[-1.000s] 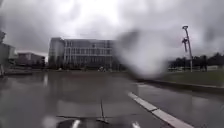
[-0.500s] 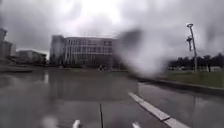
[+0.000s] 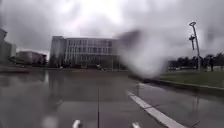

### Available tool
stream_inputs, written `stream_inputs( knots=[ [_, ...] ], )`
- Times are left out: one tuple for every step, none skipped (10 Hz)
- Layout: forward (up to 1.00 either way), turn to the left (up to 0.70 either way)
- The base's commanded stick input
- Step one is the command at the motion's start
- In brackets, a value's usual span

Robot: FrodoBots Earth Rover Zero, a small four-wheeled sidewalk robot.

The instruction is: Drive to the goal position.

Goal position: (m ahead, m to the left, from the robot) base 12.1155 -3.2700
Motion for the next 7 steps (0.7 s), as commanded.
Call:
stream_inputs(
  knots=[
    [0.7, 0.0],
    [0.7, 0.0],
    [0.7, 0.01],
    [0.7, 0.09],
    [0.7, 0.21],
    [0.7, 0.31],
    [0.7, 0.05]
  ],
)
